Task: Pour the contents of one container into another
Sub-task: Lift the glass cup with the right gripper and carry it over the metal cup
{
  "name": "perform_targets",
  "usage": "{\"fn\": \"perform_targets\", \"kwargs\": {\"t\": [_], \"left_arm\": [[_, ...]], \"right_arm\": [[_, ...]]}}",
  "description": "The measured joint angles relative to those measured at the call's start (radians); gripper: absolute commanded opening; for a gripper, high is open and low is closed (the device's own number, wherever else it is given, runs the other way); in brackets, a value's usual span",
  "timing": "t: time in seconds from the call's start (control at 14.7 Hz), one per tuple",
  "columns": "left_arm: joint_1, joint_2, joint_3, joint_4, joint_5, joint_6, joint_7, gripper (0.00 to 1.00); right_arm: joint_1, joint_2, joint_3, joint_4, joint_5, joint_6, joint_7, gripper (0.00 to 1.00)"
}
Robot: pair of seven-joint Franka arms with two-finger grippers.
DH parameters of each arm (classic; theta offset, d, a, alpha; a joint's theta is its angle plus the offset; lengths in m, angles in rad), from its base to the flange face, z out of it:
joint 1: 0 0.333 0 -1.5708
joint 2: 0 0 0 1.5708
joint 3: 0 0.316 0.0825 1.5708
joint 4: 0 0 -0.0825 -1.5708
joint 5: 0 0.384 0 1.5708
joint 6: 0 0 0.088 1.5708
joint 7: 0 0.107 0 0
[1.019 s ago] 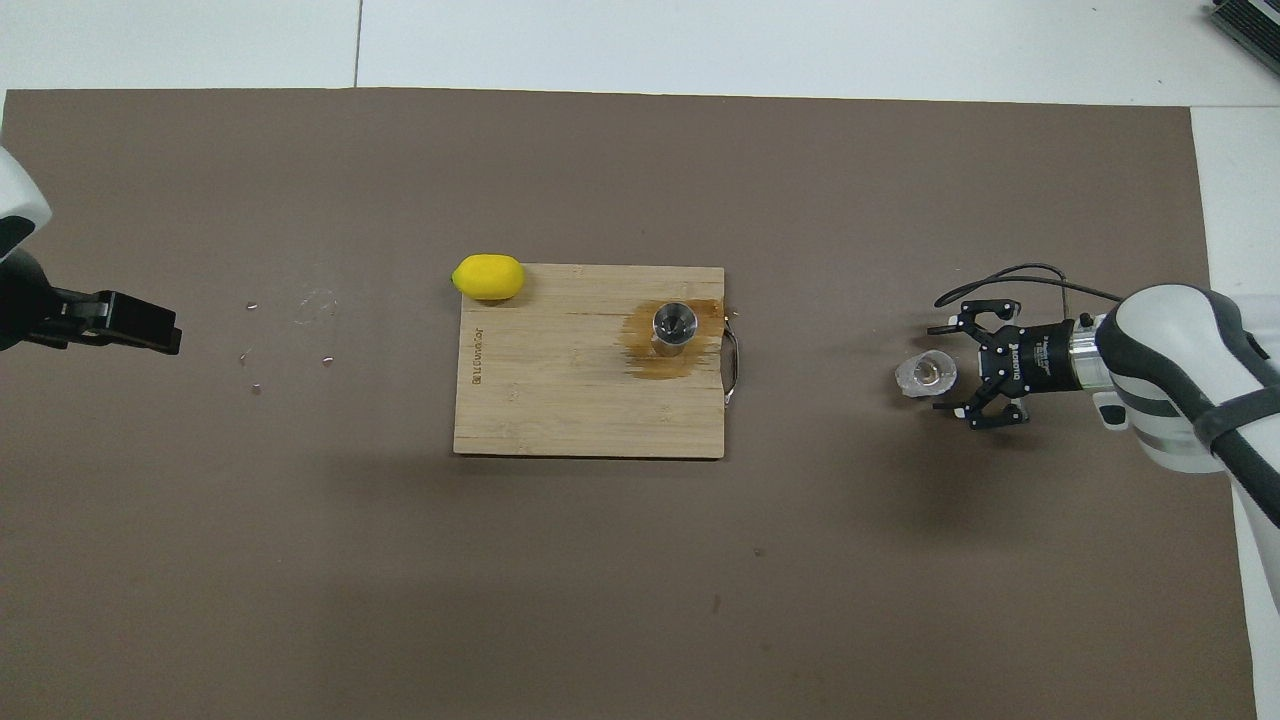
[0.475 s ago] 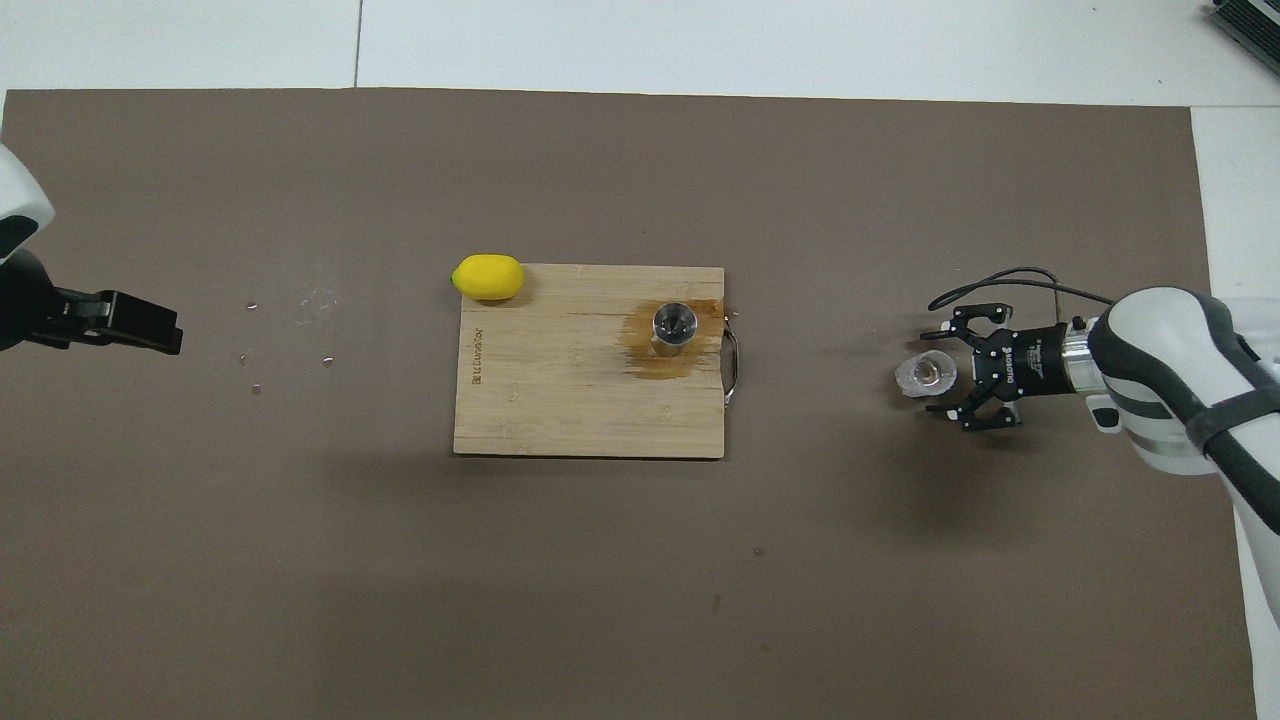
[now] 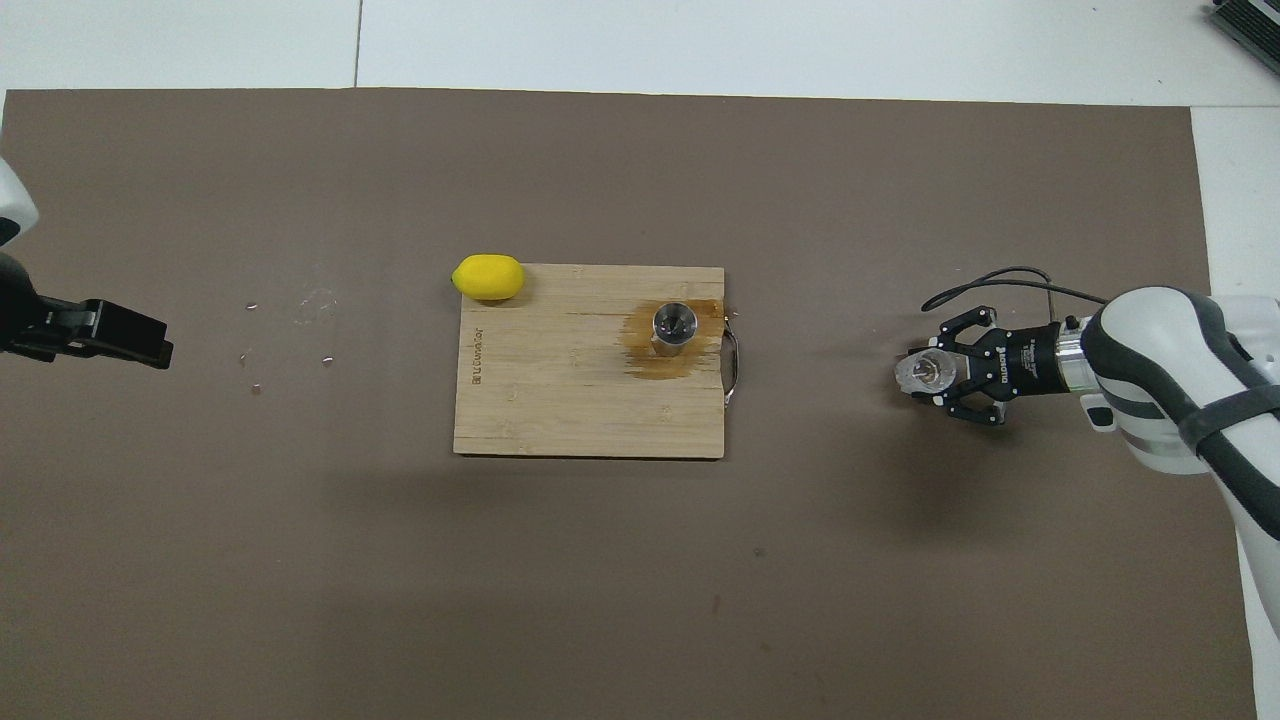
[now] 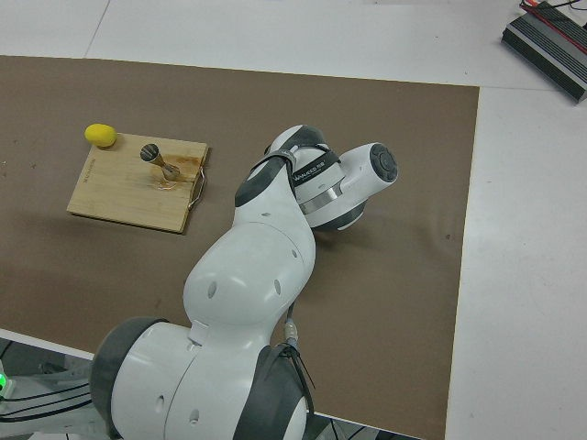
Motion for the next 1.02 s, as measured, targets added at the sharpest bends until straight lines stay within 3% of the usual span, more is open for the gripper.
{"fn": "perform_targets", "kwargs": {"t": [0.61, 1.02], "left_arm": [[-0.026, 0.008, -0.001, 0.015, 0.000, -0.031, 0.000, 1.00], [-0.026, 0.008, 0.008, 0.014, 0.000, -0.031, 0.000, 1.00]], "right_arm": [[0.140, -0.052, 0.001, 0.071, -0.005, 0.038, 0.278, 0.06], [0.268, -0.053, 0.002, 0.176, -0.156, 0.073, 0.574, 0.07]]}}
